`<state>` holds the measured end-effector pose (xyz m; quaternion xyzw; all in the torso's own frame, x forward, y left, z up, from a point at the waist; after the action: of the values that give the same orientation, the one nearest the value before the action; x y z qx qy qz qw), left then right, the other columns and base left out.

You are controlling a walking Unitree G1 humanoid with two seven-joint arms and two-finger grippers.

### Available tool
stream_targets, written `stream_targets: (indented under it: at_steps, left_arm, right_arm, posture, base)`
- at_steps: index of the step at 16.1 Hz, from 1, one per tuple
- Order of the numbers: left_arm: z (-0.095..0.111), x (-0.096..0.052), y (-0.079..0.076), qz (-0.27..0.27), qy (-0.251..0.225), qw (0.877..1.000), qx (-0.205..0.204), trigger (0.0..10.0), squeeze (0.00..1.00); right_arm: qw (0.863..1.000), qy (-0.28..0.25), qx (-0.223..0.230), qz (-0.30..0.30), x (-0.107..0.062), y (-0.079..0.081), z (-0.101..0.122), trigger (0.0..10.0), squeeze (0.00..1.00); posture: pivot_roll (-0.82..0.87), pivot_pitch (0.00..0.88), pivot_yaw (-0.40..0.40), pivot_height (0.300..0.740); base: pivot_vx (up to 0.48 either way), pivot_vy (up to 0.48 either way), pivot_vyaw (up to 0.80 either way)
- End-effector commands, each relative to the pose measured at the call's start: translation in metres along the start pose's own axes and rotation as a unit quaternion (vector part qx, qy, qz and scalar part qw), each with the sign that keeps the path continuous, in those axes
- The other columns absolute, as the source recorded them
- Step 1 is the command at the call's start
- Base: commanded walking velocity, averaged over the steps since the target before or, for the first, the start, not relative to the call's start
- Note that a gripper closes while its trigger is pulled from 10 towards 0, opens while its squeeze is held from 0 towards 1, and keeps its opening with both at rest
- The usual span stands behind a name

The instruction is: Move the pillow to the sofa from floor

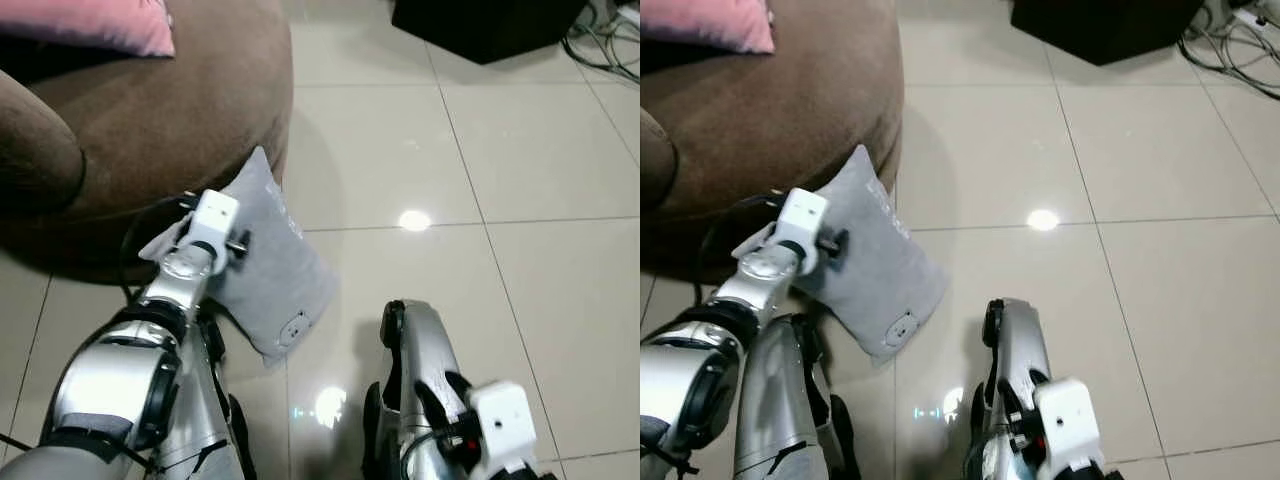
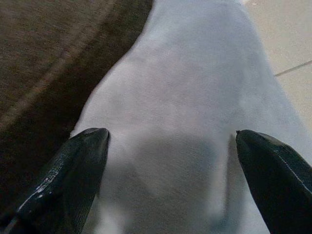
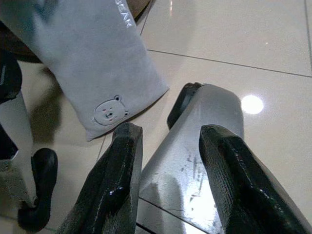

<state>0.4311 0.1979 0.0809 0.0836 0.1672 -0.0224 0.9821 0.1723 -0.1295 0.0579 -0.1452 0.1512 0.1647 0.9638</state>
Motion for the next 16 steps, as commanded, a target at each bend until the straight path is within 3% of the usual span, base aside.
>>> stream_targets:
  at_steps: [1,4,9,11,12,16]
  left_arm:
    - [0.001,0.000,0.007,0.014,0.002,1.000,0.012,10.0,0.00]
    - [-0.003,0.000,0.007,0.021,0.012,0.999,0.047,10.0,0.00]
    - [-0.021,-0.001,-0.008,0.011,0.037,0.997,0.060,10.0,0.00]
    - [-0.022,-0.001,-0.009,0.009,0.037,0.998,0.043,10.0,0.00]
    - [-0.021,-0.001,-0.008,0.014,0.035,0.998,0.045,10.0,1.00]
    - [-0.017,0.000,-0.009,0.015,0.027,0.999,0.016,10.0,1.00]
  right_arm:
    - [1.000,0.014,-0.002,0.000,-0.006,0.000,-0.004,10.0,0.00]
    - [1.000,0.017,-0.002,0.003,-0.012,0.003,-0.003,10.0,0.00]
    - [0.999,0.033,-0.001,0.005,-0.025,0.005,-0.005,10.0,0.00]
    - [0.999,0.036,0.000,0.005,-0.027,0.007,-0.006,10.0,0.00]
    - [0.999,0.037,0.001,0.005,-0.028,0.007,-0.006,10.0,0.00]
    - [0.999,0.041,0.001,0.006,-0.030,0.008,-0.006,10.0,0.00]
  posture:
    - [-0.25,0.314,-0.055,0.468]
    - [-0.27,0.341,-0.070,0.468]
    - [-0.30,0.371,-0.080,0.468]
    - [-0.30,0.376,-0.080,0.468]
    - [-0.31,0.377,-0.078,0.468]
    - [-0.31,0.380,-0.082,0.468]
  base:
    - [0.000,0.000,0.00]
    - [0.000,0.000,0.00]
    - [0.000,0.000,0.00]
    - [0.000,0.000,0.00]
    - [0.000,0.000,0.00]
    - [0.000,0.000,0.00]
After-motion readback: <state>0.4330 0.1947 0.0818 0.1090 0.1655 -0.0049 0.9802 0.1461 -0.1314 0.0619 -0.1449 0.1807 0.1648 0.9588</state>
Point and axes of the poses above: a point about 5 cm out from each wrist's last joint towards the gripper, its own x axis pointing out of the wrist towards the gripper, its own z axis along the axis of the wrist's last joint, y = z × x, the point moved 6 cm from there along x, pointing out of the wrist towards the gripper, and after that the axes turned 12 degrees about -x, right-handed, at the moved point
